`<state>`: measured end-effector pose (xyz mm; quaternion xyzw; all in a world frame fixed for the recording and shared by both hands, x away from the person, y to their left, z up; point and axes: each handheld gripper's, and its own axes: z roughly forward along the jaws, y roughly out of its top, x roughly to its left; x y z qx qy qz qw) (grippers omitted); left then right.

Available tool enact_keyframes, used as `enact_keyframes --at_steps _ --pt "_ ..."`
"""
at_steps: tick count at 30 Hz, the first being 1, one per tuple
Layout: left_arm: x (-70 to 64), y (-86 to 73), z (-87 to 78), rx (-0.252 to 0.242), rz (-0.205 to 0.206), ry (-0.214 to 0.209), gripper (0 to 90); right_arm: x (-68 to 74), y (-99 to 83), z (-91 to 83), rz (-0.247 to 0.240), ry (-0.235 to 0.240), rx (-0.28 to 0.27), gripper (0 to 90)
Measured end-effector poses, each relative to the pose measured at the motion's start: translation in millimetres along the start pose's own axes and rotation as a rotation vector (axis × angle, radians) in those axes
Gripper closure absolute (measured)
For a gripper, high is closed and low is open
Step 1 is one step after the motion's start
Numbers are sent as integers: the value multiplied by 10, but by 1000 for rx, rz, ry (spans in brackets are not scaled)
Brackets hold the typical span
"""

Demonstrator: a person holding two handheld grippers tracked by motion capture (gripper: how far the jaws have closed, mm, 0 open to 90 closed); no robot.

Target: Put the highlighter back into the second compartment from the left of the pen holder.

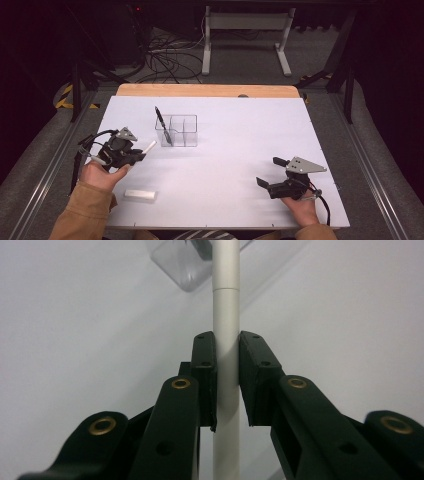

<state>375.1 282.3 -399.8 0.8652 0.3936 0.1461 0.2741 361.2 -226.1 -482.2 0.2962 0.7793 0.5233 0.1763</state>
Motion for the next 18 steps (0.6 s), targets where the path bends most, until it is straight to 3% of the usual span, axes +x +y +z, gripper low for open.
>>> enact_keyframes --at_steps 11,16,18 --pt "56 -9 -193 -181 -28 -28 787 2 0 1 -1 2 0 19" --pt "76 -21 -247 -259 -52 -60 786 2 0 2 -1 2 0 19" --pt "100 -22 -275 -292 -39 -53 786 2 0 2 -1 2 0 19"
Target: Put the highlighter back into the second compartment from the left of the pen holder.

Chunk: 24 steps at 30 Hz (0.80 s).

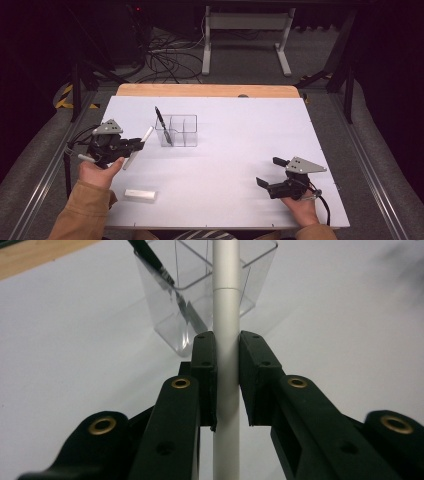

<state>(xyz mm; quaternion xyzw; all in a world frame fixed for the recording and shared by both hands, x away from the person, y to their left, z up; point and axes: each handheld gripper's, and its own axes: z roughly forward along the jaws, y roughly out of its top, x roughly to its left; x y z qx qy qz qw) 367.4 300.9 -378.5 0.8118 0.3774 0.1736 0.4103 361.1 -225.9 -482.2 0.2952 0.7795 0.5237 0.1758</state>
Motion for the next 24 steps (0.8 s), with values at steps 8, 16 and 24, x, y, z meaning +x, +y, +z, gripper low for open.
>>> enact_keyframes --at_steps 8,16,24 --pt "21 9 -56 -104 -36 -24 786 0 0 0 -1 1 0 19" --pt "26 11 -82 -179 -20 -19 786 -3 0 2 -3 3 -2 19" --pt "46 37 -44 -258 -26 -70 786 -2 0 0 0 2 -1 19"
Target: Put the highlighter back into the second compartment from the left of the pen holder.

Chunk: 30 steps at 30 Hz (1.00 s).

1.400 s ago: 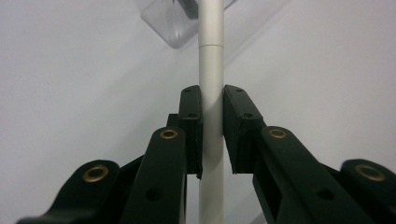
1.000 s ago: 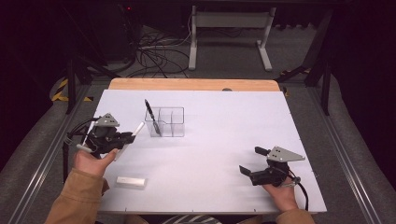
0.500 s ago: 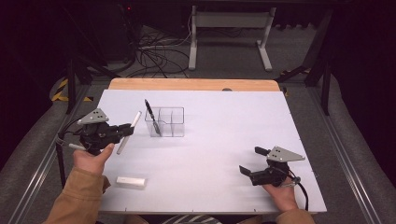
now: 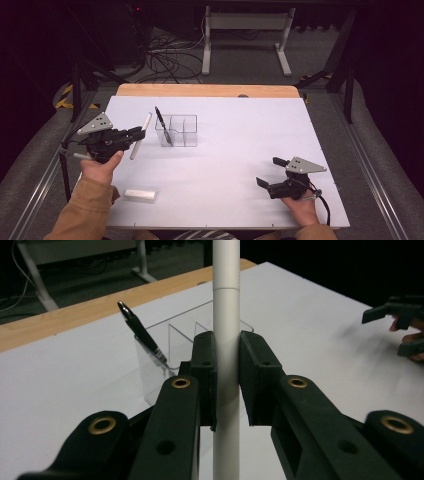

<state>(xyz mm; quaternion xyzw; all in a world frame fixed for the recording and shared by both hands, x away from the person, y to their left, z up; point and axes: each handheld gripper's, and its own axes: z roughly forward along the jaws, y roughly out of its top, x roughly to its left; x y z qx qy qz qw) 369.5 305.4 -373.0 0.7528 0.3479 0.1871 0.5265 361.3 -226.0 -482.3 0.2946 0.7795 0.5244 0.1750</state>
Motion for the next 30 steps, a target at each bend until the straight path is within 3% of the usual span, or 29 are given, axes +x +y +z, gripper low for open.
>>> enact_keyframes --at_steps 1,11,18,30 --pt "-6 1 8 -9 -17 -10 786 0 0 0 2 0 1 19" --pt "45 120 77 -51 -17 -29 786 -2 0 0 2 1 1 19" --pt "93 223 164 -93 -44 -39 786 -2 0 -1 2 2 2 19" --pt "91 391 355 -88 -29 -48 786 -3 0 -1 2 3 2 19"
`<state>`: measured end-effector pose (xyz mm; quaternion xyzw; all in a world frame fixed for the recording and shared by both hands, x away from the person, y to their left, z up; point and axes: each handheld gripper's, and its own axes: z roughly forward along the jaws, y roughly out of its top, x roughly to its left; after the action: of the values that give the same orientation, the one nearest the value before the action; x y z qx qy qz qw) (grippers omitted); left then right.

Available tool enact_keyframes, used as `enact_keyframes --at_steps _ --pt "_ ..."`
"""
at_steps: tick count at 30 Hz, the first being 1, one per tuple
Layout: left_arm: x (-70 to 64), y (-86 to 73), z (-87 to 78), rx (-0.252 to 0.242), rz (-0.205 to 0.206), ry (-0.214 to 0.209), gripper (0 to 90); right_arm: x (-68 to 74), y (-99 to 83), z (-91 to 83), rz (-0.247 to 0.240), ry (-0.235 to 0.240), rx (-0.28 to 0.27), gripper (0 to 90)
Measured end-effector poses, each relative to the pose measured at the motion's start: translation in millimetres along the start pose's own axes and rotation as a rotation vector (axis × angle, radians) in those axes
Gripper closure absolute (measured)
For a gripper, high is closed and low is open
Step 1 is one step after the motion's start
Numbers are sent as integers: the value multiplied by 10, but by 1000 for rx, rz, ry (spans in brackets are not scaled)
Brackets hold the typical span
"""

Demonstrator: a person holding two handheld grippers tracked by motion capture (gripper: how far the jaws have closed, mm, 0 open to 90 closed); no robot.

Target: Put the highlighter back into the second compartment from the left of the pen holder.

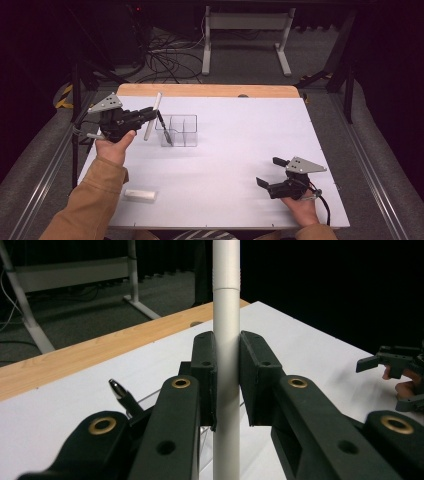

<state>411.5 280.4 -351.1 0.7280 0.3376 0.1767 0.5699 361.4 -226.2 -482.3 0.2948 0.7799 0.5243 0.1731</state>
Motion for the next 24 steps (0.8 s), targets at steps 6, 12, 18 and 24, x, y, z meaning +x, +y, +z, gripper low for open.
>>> enact_keyframes --at_steps 6,12,18,24 --pt "-4 56 135 5 7 -8 786 0 0 1 -4 3 -3 19" --pt "-20 121 284 14 10 -9 786 0 0 1 -6 4 -2 19" --pt "-16 142 393 12 3 -10 786 3 0 -1 -3 5 -1 19" --pt "22 162 499 24 -11 -10 786 4 0 1 -5 6 -1 19"
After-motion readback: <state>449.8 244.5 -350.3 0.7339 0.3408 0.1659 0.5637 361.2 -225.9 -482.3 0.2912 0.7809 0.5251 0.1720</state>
